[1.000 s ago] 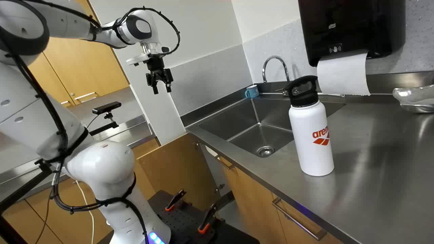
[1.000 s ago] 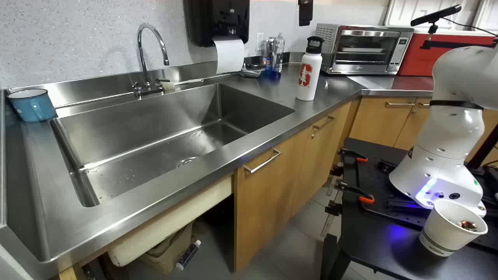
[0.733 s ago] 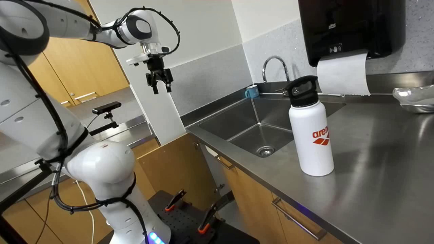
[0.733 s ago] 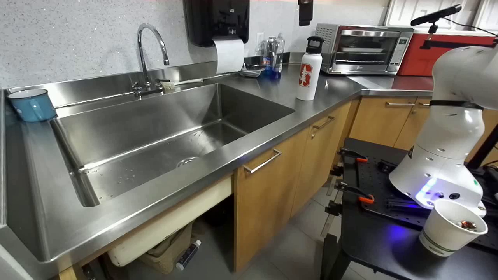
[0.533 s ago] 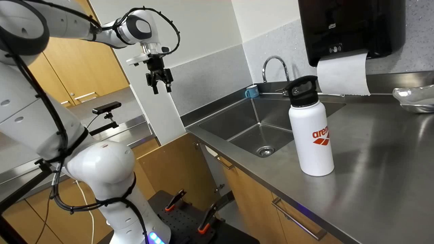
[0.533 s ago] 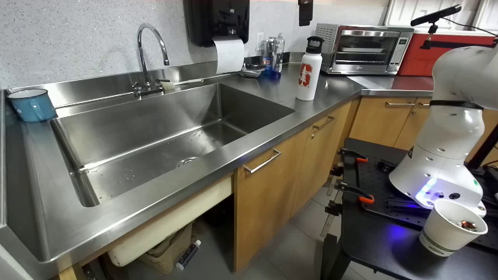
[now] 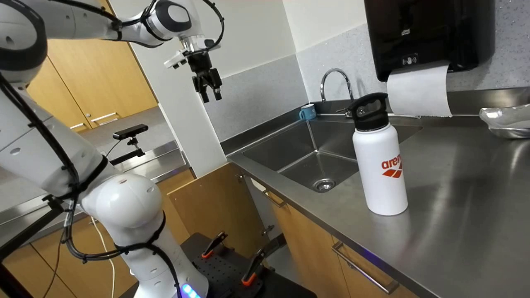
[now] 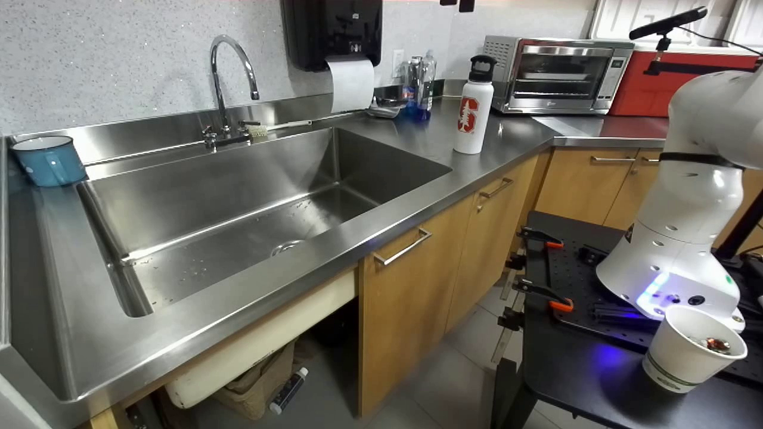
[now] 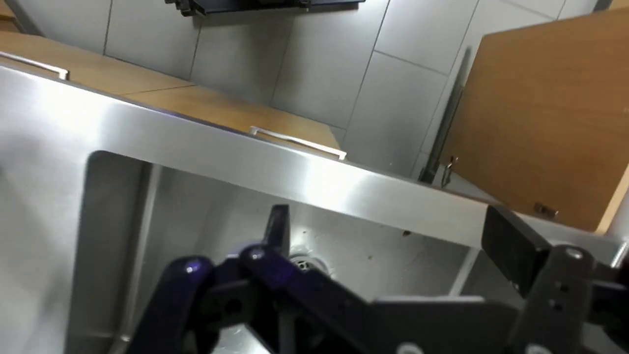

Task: Remove the black lid from the white bottle

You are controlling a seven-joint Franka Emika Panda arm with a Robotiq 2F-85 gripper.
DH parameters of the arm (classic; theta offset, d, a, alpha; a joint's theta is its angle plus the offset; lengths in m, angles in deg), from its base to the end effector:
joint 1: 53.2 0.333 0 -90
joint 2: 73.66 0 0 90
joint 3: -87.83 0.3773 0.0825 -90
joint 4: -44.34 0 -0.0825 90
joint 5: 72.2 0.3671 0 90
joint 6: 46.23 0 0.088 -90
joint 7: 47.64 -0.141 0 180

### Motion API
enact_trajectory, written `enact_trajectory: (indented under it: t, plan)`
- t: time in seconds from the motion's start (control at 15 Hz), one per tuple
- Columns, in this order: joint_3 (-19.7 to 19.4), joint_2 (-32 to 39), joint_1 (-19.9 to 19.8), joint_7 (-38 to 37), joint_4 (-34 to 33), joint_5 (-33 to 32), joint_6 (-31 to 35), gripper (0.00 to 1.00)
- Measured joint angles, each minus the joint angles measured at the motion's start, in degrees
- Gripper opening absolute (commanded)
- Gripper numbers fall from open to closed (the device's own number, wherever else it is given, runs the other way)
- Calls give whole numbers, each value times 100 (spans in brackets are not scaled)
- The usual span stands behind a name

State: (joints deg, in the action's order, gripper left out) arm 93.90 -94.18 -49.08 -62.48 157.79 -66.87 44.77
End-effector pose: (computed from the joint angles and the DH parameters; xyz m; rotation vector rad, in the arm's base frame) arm 0.3897 0.0919 0.6342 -3.0905 0.1419 0.0720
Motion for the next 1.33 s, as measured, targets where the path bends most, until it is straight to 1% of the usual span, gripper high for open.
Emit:
enact_trajectory:
  t: [0.47,0.73,0.87,1.07,1.2,1.33]
  plan:
    - [-872,-120,-1020,-429,-361,-469,-10,100]
    - [-1284,-110,-1558,-775,-380,-784,172,100]
    - [-1457,-91,-1801,-942,-377,-1027,370,100]
    - [-1702,-31,-2096,-959,-358,-1450,727,100]
    - [-1836,53,-2222,-917,-341,-1802,888,100]
    - [-1888,145,-2266,-910,-340,-1906,916,100]
